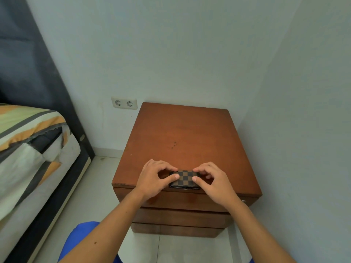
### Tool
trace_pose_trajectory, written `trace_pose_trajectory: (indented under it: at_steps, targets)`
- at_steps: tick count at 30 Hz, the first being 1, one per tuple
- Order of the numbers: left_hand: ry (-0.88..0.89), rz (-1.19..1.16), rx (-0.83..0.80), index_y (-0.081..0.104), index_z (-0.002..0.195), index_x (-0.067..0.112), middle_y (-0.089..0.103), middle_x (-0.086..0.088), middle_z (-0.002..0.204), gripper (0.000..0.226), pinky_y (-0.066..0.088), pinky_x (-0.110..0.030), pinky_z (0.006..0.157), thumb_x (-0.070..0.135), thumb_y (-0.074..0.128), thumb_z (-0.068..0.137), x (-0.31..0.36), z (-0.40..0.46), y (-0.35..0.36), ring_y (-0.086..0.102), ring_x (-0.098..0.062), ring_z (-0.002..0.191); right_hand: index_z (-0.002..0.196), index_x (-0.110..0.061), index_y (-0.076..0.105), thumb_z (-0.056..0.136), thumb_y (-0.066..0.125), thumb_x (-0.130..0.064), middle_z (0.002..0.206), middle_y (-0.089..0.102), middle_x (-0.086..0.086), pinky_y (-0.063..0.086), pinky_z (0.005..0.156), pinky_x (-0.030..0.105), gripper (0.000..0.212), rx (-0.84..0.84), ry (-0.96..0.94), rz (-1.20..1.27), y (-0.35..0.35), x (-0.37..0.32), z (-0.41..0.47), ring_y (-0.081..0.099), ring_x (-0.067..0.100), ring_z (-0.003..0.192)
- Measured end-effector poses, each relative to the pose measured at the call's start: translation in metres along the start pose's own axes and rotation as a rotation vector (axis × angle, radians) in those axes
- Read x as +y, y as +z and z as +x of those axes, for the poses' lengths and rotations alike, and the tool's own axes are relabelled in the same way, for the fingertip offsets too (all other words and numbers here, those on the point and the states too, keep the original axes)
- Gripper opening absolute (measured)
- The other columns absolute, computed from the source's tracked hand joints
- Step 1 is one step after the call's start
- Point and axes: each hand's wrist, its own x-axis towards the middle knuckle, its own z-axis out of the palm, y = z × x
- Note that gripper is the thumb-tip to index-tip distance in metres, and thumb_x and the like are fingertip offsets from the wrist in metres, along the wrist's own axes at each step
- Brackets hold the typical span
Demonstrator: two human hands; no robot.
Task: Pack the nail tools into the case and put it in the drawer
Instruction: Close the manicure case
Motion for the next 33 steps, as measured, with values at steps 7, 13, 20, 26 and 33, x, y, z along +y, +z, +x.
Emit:
trace_pose_trajectory:
  at_steps: [7, 13, 20, 26, 33]
  targets:
    - [0.017, 0.063, 0.038, 0.078, 0.105, 0.043, 0.071, 0.030, 0.107, 0.036, 0.026, -0.037, 0.122, 0.072, 0.067, 0.087, 0.012, -0.028, 0.019, 0.061, 0.001, 0.112, 0.110, -0.032, 0.079, 0.090, 0.081, -0.034, 0.109, 0.062, -0.016, 0.046, 0.082, 0.021, 0.020, 0.013, 0.048, 0.013, 0.006, 0.011, -0.031, 0.062, 0.009, 0.100]
    - [0.120, 0.090, 0.089, 0.079, 0.106, 0.042, 0.072, 0.027, 0.110, 0.035, 0.033, -0.044, 0.120, 0.069, 0.068, 0.088, 0.023, -0.013, 0.003, 0.059, -0.002, 0.113, 0.110, -0.024, 0.078, 0.091, 0.080, -0.034, 0.112, 0.060, -0.013, 0.044, 0.088, 0.017, 0.021, 0.028, -0.061, -0.056, -0.005, 0.000, -0.013, 0.060, 0.009, 0.108]
    - [0.111, 0.166, 0.073, 0.079, 0.107, 0.041, 0.072, 0.027, 0.108, 0.039, 0.034, -0.045, 0.117, 0.072, 0.063, 0.089, 0.015, -0.007, -0.002, 0.058, -0.001, 0.110, 0.113, -0.027, 0.073, 0.096, 0.073, -0.038, 0.113, 0.059, -0.014, 0.048, 0.091, 0.026, 0.021, 0.006, -0.083, -0.089, 0.003, 0.003, -0.004, 0.058, 0.009, 0.107]
    - [0.081, 0.159, 0.002, 0.071, 0.121, 0.039, 0.064, 0.025, 0.118, 0.037, 0.049, -0.038, 0.106, 0.064, 0.065, 0.094, 0.004, -0.017, -0.025, 0.056, 0.001, 0.116, 0.120, -0.029, 0.072, 0.098, 0.070, -0.040, 0.118, 0.062, -0.015, 0.051, 0.098, 0.028, 0.025, 0.133, 0.020, -0.064, -0.019, 0.012, -0.028, 0.059, 0.005, 0.115]
    - [-0.090, 0.285, 0.210, 0.071, 0.119, 0.027, 0.060, 0.012, 0.120, 0.032, 0.053, -0.034, 0.095, 0.047, 0.074, 0.093, -0.034, -0.056, -0.073, 0.056, -0.012, 0.114, 0.151, -0.009, 0.046, 0.084, 0.082, -0.052, 0.146, 0.044, 0.013, 0.045, 0.113, 0.046, 0.087, 0.436, 0.567, -0.085, -0.072, 0.070, -0.074, 0.049, 0.030, 0.135]
